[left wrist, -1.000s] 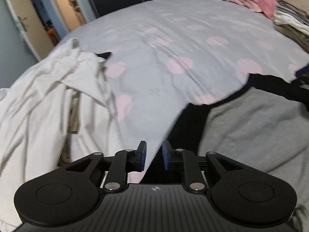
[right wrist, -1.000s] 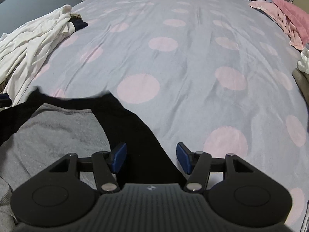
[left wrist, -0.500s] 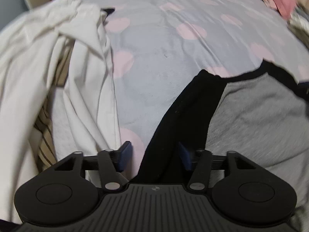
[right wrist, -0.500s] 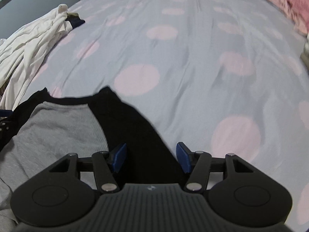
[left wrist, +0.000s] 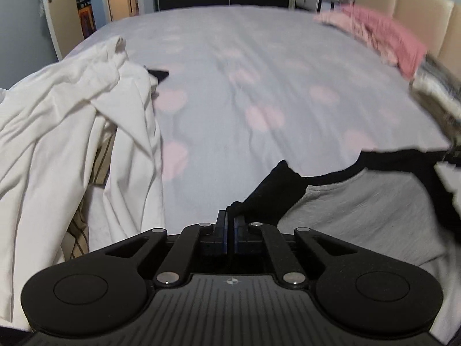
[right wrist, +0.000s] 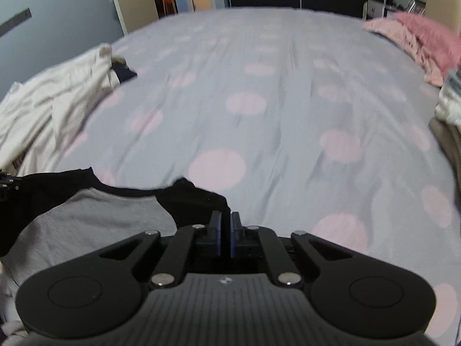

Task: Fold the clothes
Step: 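Lift the shirt by the collar with both grippers, shaking it out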

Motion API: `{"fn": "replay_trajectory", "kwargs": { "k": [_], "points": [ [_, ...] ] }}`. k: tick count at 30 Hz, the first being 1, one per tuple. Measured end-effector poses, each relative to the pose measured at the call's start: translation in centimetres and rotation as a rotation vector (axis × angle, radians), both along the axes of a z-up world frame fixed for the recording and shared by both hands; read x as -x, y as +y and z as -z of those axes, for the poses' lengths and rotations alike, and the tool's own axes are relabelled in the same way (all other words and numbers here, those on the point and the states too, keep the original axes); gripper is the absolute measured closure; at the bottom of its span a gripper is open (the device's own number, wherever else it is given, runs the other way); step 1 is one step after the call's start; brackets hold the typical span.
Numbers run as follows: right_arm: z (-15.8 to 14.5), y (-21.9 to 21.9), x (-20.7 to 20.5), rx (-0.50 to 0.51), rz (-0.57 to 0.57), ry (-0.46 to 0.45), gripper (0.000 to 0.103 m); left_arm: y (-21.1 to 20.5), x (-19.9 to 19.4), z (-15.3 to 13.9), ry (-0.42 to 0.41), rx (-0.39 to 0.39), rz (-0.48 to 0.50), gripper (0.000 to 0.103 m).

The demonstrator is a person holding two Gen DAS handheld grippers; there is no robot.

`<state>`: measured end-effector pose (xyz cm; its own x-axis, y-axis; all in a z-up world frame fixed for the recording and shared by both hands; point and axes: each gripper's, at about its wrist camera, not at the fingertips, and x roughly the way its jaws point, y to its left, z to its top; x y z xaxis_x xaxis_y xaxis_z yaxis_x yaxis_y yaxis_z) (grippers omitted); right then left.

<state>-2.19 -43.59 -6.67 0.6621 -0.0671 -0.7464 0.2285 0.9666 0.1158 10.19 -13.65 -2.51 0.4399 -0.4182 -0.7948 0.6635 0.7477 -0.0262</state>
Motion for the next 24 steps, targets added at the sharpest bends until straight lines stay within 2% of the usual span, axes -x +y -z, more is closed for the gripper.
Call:
{"fn": "replay_trajectory", "kwargs": {
  "k": [4,10,12,13,14,17,21,24],
  "points": [
    [-0.2,0.8,0.7,0.003,0.022,0.014,0.097,-0.6,2.4,-2.0,-0.019,0.053,0.054,0.101],
    [-1.4,3.1,3.0,0.047,0.009,0.04,0.095,-1.2,8.1,-4.8,-0.035,0.129,0.222,0.101],
    [-1.7,3.7,4.1,0.066,0.004,0.045,0.087,-1.6,10.2,-5.2,-0.044,0.133,0.276,0.101],
    [-1.9,3.9,4.7,0.066,0.007,0.043,0.07,-1.8,11.2,-5.2,-0.039,0.14,0.296,0.101],
    [-2.2,4.2,5.4,0.054,0.011,0.038,0.059,-1.9,12.0,-5.1,-0.027,0.15,0.307,0.101],
    [-2.8,5.1,7.4,-0.032,0.018,0.026,0.059,-2.5,14.8,-4.0,0.016,0.143,0.345,0.101],
    [-2.5,6.5,10.4,-0.201,0.09,0.003,0.058,-3.6,18.7,-1.7,-0.023,0.017,0.42,0.101],
    [-0.4,7.4,12.5,-0.411,0.172,0.005,0.057,-3.8,20.6,-0.1,-0.041,-0.045,0.453,0.101]
  ]
}}
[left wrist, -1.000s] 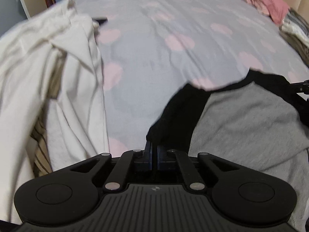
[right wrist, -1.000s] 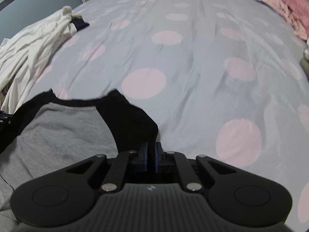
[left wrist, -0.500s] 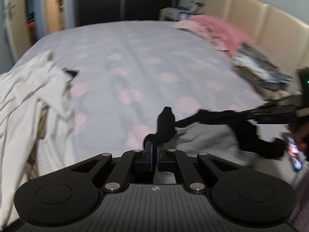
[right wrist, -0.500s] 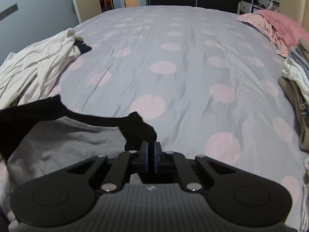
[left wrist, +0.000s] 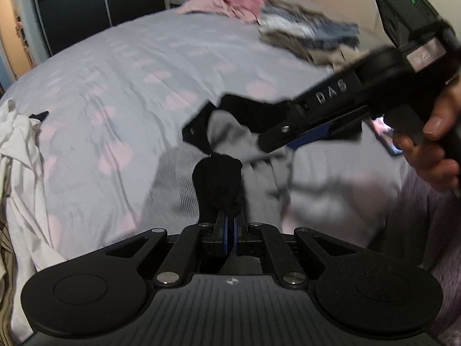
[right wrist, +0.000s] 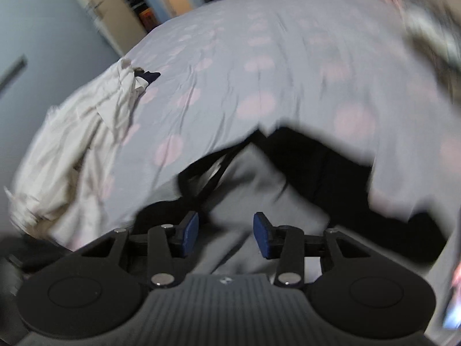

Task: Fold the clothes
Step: 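Lift the shirt by the collar with both grippers, shaking it out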

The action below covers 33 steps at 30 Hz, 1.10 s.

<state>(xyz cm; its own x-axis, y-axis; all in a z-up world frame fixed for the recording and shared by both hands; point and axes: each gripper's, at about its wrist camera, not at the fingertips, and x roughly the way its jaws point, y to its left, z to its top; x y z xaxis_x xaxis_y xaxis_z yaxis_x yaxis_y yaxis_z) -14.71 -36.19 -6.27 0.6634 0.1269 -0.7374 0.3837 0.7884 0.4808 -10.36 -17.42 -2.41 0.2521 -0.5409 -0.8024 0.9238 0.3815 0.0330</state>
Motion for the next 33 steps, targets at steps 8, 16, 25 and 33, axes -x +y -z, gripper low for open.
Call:
{"fn": "replay_trajectory", "kwargs": {
  "k": [8,16,25,33],
  "points": [
    [3.0,2.9,0.4,-0.231,0.016,-0.011,0.057,-0.2,1.3,1.4,-0.028,-0.041,0.039,0.101],
    [3.3,3.4,-0.9,-0.294,-0.01,-0.028,0.088,0.0,1.9,0.4,-0.036,0.052,0.074,0.101],
    [-0.7,0.5,-0.1,-0.04,-0.048,0.047,0.098,-0.3,1.0,-3.3,-0.039,0.088,0.195,0.083],
    [-3.5,-5.7,2.0,0.252,-0.091,0.181,0.098,-3.9,-3.6,-5.3,-0.188,0.067,0.334,0.078]
  ]
}}
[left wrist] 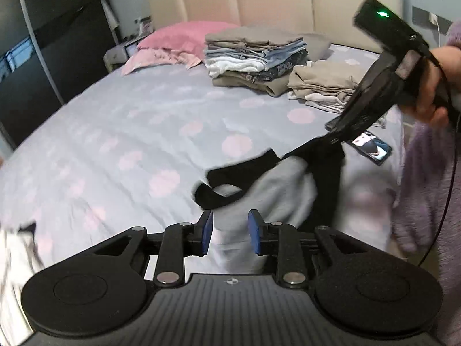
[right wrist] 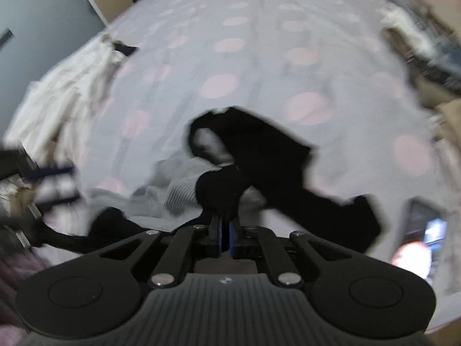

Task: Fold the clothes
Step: 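Lift the shirt by the collar with both grippers, shaking it out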

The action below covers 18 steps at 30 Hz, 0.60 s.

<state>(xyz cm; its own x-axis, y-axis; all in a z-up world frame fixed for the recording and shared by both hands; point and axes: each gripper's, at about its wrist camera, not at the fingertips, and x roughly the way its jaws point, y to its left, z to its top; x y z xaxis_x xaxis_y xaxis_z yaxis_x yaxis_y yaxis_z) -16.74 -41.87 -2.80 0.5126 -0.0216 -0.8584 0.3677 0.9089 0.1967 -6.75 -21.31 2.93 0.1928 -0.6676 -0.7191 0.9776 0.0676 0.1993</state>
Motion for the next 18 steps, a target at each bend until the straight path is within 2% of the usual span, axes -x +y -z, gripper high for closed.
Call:
{"fn": "replay_trajectory", "kwargs": {
  "k": [4,9,13,15,18],
  "points": [
    [0.9,-3.4,1.2,0.083,0.071,0.063,0.098,-3.5,-2.7,1.3,-0.056,-0.036,0.027,0.078],
    [3.9,-6.0,2.6,0.218,0.12,0.168,0.099,-8.0,-3.4,4.7,-0.165,-0.134,0.195,0.078],
    [5.7,-8.1,3.3,0.192,0.153,0.2,0.098,-11.2,-3.3,8.3,-0.206,-0.219,0.338,0.077],
    [5.9,-8.3,3.3,0.171,0.149,0.194,0.098,-12.6,-3.6,9.7,-0.191,-0.252,0.387,0.077],
    [6.1,-8.2,3.1,0.155,0.136,0.184,0.098,-13.5,-3.6,10.5,-0.156,-0.214,0.419,0.077]
  ]
}}
